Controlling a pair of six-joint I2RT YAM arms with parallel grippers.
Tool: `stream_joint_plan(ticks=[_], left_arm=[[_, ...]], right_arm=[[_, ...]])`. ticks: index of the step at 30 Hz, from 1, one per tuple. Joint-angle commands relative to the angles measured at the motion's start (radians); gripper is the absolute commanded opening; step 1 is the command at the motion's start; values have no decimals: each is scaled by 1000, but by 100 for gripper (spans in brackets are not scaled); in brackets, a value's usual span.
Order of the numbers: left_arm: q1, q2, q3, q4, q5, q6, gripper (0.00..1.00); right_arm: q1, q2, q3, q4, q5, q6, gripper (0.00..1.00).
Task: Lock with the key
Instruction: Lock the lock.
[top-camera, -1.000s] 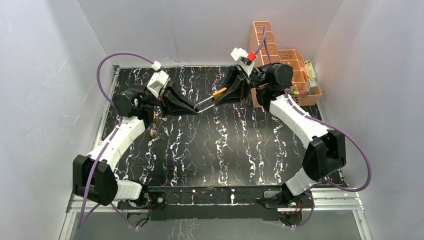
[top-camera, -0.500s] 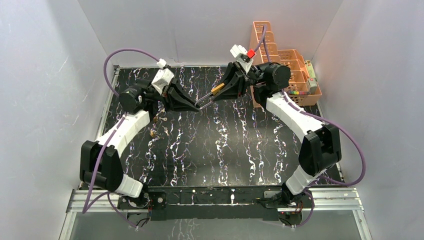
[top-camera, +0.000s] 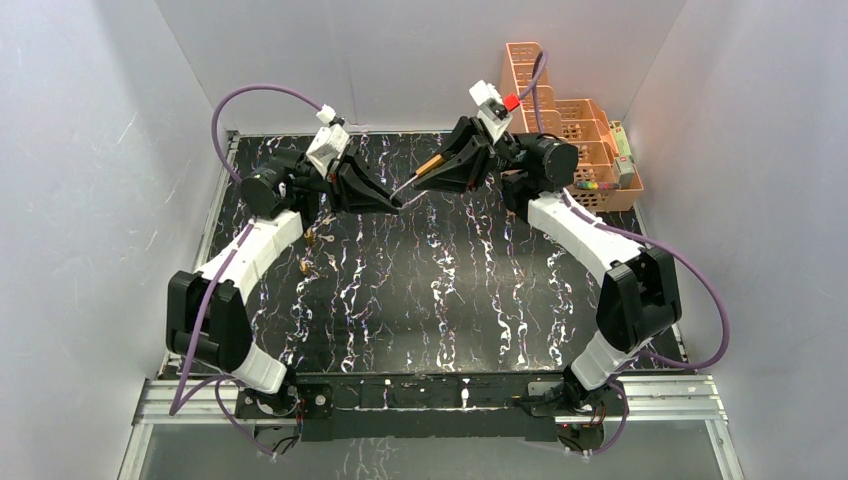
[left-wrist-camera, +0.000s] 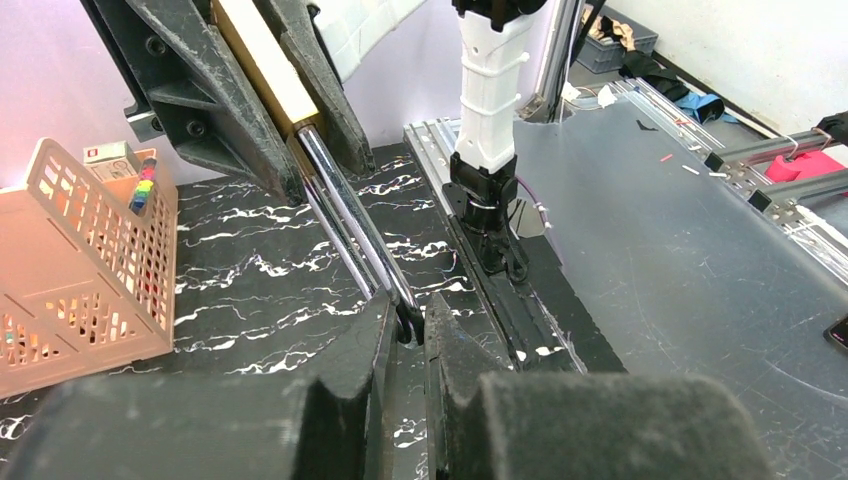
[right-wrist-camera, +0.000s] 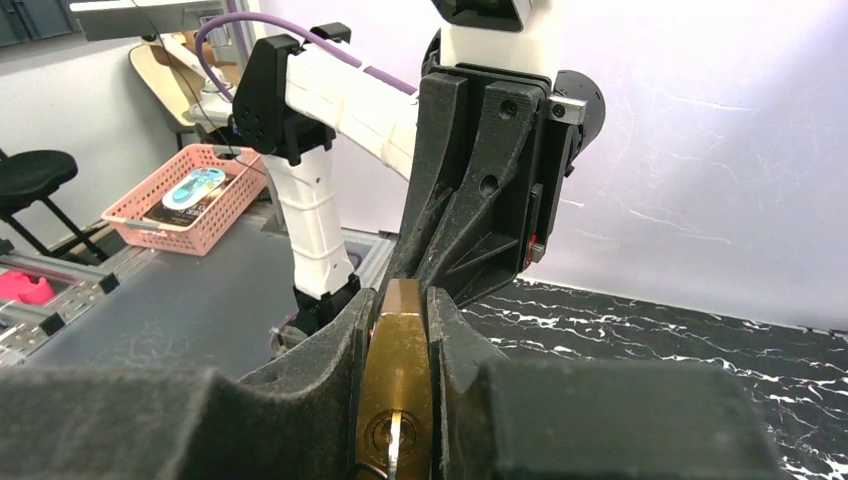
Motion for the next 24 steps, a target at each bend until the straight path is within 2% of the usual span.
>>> stream_joint_plan(ticks=[1,8,12,15,20,24], left_arm=[[-69,-3,89,131,-492,56,0],[15,-54,68,131,-511,27,0],[32,-45,95,129,-497,-15,0],[33,-34,111,131,-491,-35,0],[57,-47,109,116,-481,-40,0],[83,-60,109,102,-472,-50,0]], right_arm=[[238,29,-76,15,-34,-19,0],[238,-9,-140,6,-87,-19,0],[238,-24,-134,-58,-131,-41,0],[238,-49,-125,-222,-148,-154,0],[237,-108,-92,-603,-154,-444,0],[236,-135,-70,-794,-157,-588,0]])
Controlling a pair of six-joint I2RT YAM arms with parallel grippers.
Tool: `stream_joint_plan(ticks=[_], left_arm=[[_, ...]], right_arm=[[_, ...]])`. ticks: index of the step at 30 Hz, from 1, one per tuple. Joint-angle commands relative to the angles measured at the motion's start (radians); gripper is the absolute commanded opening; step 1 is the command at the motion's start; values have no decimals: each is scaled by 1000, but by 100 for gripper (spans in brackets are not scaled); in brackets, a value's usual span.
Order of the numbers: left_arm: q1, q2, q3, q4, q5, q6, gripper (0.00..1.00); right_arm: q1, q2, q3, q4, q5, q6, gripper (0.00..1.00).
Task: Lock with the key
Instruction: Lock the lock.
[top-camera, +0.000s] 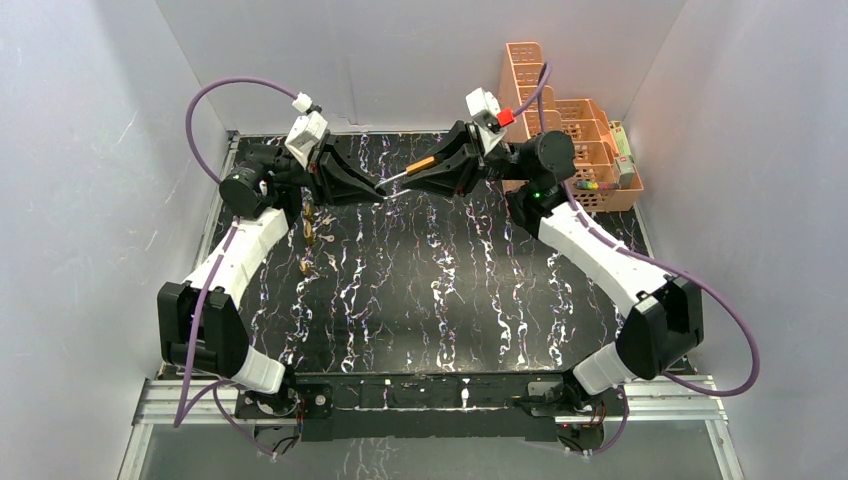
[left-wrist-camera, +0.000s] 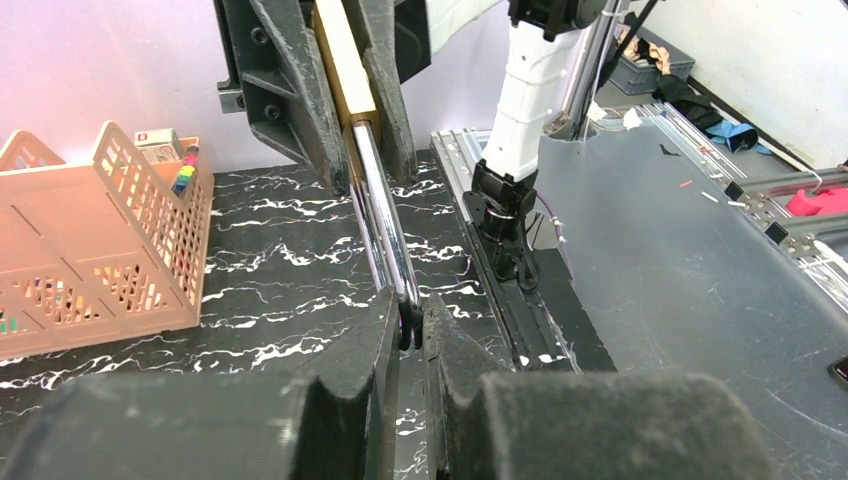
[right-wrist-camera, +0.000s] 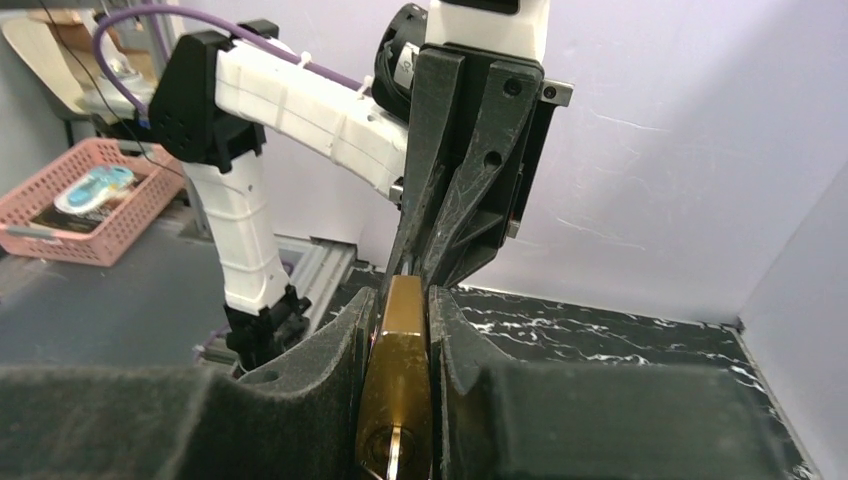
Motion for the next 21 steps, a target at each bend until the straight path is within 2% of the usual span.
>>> stream_joint_plan(ticks=[1,12,21], left_arm=[[-1,-17,83,112,-462,31,0],[27,-32,79,109,-458,14,0],[27,-11,96,141,-486,-29,0]], right_arm=[[167,9,1,-425,-299,-184,0],[164,17,48,-585,-300,-288,0],[166,62,84,-633,-286,-308,0]])
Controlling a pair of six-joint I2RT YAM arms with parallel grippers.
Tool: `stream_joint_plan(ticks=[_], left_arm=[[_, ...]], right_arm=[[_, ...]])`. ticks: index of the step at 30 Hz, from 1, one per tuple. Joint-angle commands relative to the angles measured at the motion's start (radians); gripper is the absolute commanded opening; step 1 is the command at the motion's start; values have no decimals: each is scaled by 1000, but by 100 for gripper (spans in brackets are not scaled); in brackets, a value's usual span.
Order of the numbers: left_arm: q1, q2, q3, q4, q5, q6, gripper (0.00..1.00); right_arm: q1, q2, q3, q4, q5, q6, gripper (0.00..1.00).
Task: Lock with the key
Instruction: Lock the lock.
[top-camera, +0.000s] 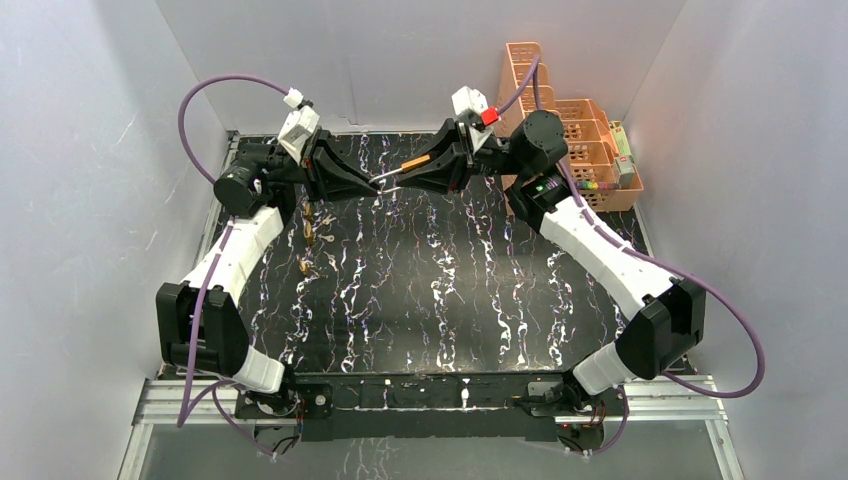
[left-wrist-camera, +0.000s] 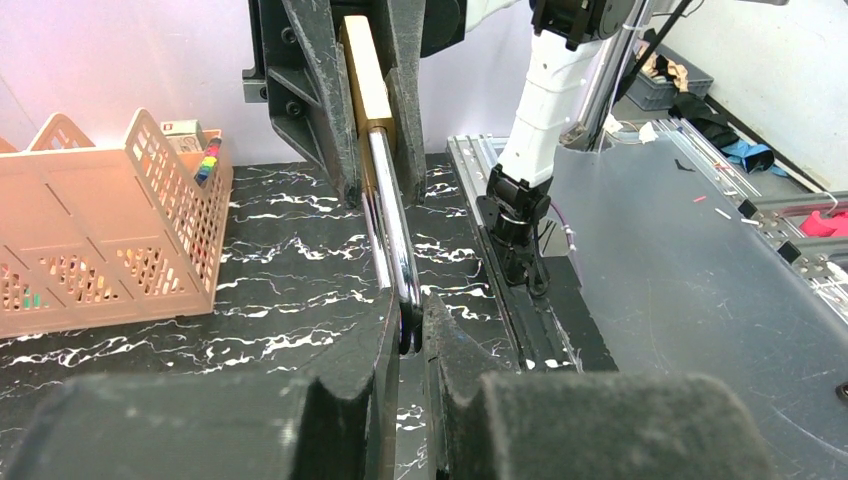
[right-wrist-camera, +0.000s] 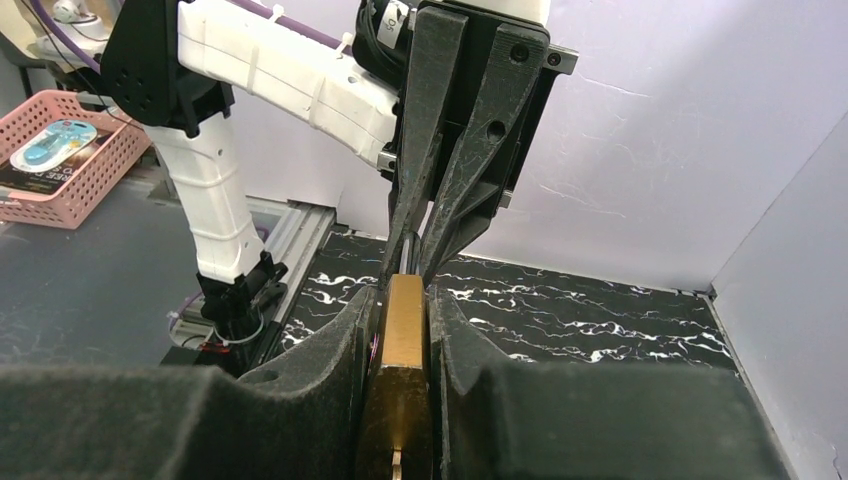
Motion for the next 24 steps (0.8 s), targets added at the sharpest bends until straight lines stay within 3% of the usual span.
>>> stream_joint_plan(ticks=[1,5,24], left_arm=[[-21,-6,105,145,-473,-23,0],[-26,4,131,164,-488,-45,0],[-175,75,198,176,-546,-3,0]], right_arm=[[144,80,-22,-221,-285,12,0],[148,109,-35,-196,-288,25,0],[165,214,-154,398,-226,408,0]])
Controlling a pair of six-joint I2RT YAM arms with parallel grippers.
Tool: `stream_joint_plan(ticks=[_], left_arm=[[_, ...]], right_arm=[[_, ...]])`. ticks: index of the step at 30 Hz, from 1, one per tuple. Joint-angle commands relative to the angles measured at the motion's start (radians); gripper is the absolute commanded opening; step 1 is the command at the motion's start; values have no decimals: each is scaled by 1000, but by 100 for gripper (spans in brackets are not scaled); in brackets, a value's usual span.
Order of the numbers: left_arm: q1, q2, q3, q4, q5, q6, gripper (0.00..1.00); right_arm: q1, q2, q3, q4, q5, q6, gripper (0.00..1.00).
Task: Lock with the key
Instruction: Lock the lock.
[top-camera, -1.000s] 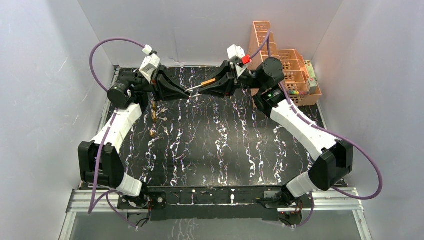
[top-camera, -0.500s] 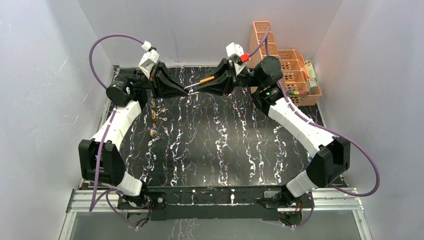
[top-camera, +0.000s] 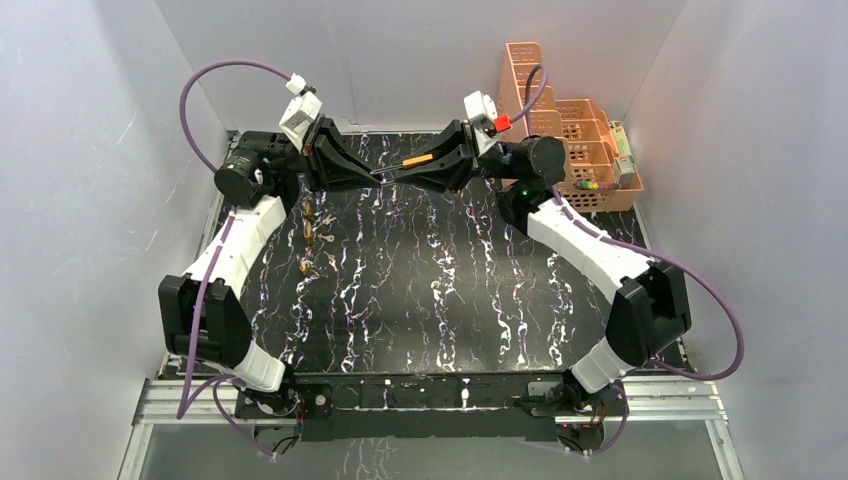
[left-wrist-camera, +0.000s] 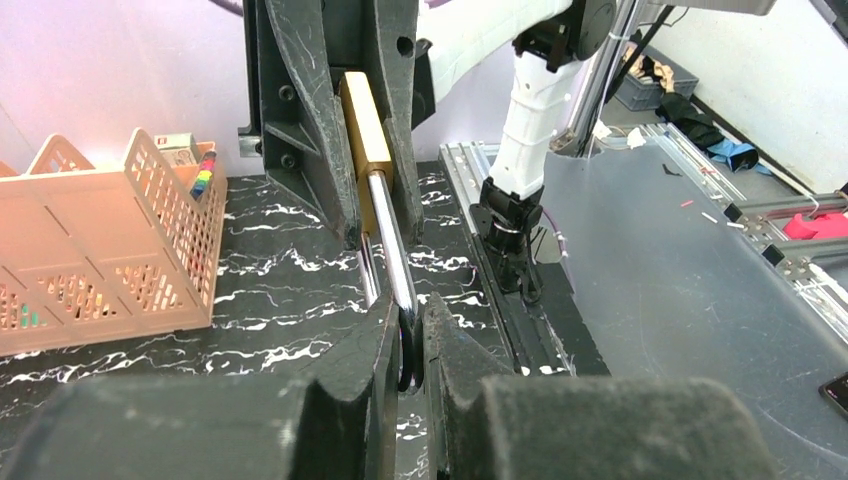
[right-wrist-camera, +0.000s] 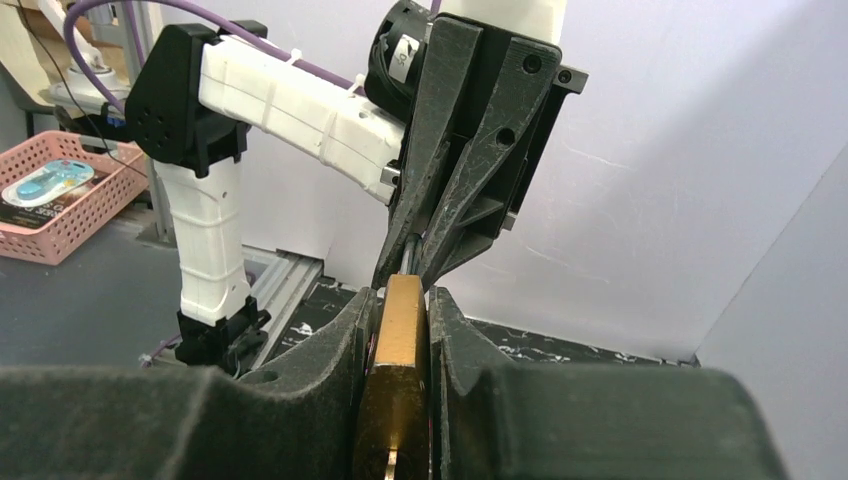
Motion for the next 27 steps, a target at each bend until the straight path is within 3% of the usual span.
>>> stream_joint_plan(ticks=[1,8,14,17,20,24,27], left_arm=[[-158,25,84,176,-560,69,0],[-160,-19,40,90,-504,138,0],[-137,-67,16,22,-390,187,0],[-107,-86,20,-5,-319,179,0],[-44,-121,4,-54,-322,186,16],[41,-165,-28,-79,-336,186,51],[88,-181,-36,-106,-334,190,61]], right_arm=[[167,132,-72,-47,-246,194,0],[135,96,-112,33,-203,238,0],[65,65,-130,250,-255,450,0],[38,23,-133,242,-265,463,0],[10,-20,-137,192,-261,433,0],[-44,-68,-148,198,-248,447,0],[-80,-92,-149,238,-255,490,0]])
